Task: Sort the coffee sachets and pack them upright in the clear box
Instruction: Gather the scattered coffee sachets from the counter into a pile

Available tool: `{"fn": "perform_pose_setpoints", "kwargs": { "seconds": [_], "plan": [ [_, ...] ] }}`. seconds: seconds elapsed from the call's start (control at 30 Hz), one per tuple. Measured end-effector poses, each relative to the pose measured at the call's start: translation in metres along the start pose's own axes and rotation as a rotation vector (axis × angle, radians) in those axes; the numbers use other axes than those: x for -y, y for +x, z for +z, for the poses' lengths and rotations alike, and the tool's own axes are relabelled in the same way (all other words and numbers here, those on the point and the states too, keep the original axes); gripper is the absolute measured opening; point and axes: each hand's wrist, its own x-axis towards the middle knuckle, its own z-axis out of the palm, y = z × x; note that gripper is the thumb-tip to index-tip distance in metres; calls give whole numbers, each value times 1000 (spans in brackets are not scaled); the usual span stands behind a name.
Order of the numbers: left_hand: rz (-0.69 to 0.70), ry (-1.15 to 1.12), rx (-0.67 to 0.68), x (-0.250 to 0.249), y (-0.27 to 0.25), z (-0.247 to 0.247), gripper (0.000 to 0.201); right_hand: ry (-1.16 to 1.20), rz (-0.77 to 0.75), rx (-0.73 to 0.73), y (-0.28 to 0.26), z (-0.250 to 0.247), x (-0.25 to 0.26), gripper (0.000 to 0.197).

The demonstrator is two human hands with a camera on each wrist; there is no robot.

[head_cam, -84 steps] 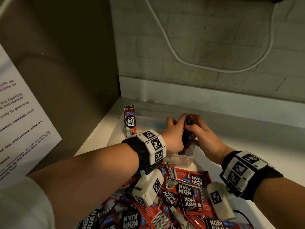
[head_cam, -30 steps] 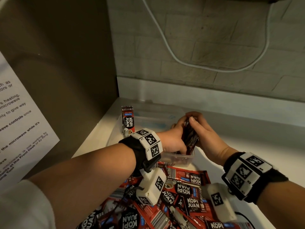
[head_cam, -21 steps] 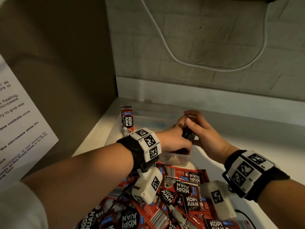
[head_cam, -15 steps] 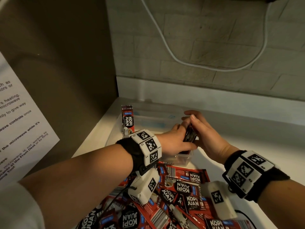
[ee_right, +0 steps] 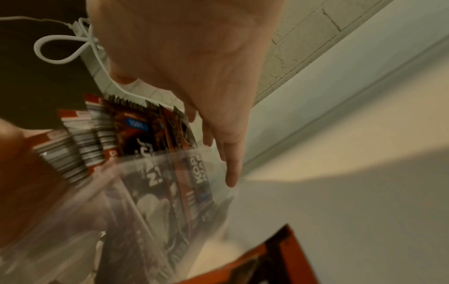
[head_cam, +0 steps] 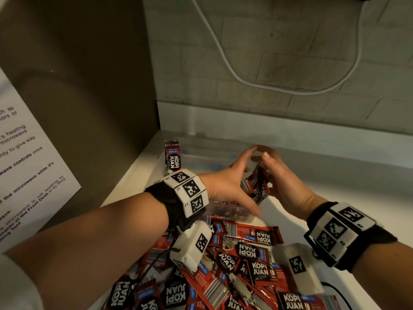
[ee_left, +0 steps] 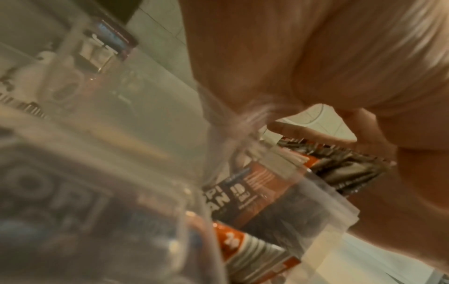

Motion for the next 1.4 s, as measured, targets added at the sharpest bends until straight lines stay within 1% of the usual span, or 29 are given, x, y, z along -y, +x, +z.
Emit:
{"fn": "perform_pose_setpoints", "kwargs": {
  "seconds": [0.2, 0.33, 0.43, 0.53, 0.6, 0.7, 0.73, 0.77, 0.9, 0.97, 1.0, 1.07, 1.13, 1.17, 1.2, 1.23, 1.27, 1.3, 1.33, 1.37, 1.4],
  "plan": [
    [-69, 0, 95, -2, -4, -2, 131, -4, 36, -17, -2, 0, 2, 63],
    [-81, -31, 35, -2, 0, 1, 122, 22, 53, -6, 0, -1, -2, 70],
    [-79, -99, -6, -6, 4, 6, 115, 64, 53, -1, 2, 1, -3, 70],
    [-68, -223, -51, -11, 5, 16, 114, 116, 54, 2, 2, 7, -4, 71],
    [-65, -295, -102, -14, 9, 25, 118, 171, 68, 3, 3, 11, -4, 74],
    [-73, -299, -155, -15, 16, 33, 125, 176, 81, 2, 2, 16, -3, 92],
    [-75, -299, -152, -17, 16, 33, 127, 173, 81, -3, 3, 15, -3, 99],
    [-74, -295, -146, -17, 16, 33, 129, 180, 79, -7, 2, 15, -2, 102],
    [-56, -292, -124, -17, 13, 27, 135, 145, 94, -2, -1, 9, -1, 95],
    [-69, -284, -103, -15, 11, 23, 134, 129, 86, -16, -5, 7, 3, 80],
    [-73, -286, -96, -15, 9, 22, 133, 132, 91, -35, -7, 6, 5, 76],
    [-82, -287, -95, -18, 5, 21, 129, 108, 107, -78, -11, 6, 9, 78],
    [-75, -291, -119, -21, -1, 17, 124, 19, 114, -152, -14, 5, 13, 79],
    [-69, -296, -146, -22, -5, 15, 120, -58, 92, -206, -16, 4, 16, 77],
    [-61, -298, -184, -24, -11, 12, 113, -149, 53, -262, -20, 2, 20, 70],
    [-48, -278, -234, -25, -19, 9, 104, -249, -3, -317, -25, 0, 26, 56],
    [-30, -230, -293, -25, -28, 5, 91, -369, -70, -361, -30, -3, 32, 40],
    [-13, -170, -358, -23, -41, 1, 74, -516, -127, -357, -37, -8, 37, 30],
    [5, -105, -419, -21, -54, -3, 57, -669, -174, -293, -44, -12, 41, 25],
    [31, -44, -466, -18, -69, -7, 43, -822, -191, -161, -53, -14, 46, 23],
    [55, 19, -493, -13, -84, -10, 33, -969, -175, 21, -62, -12, 49, 21]
  ]
}}
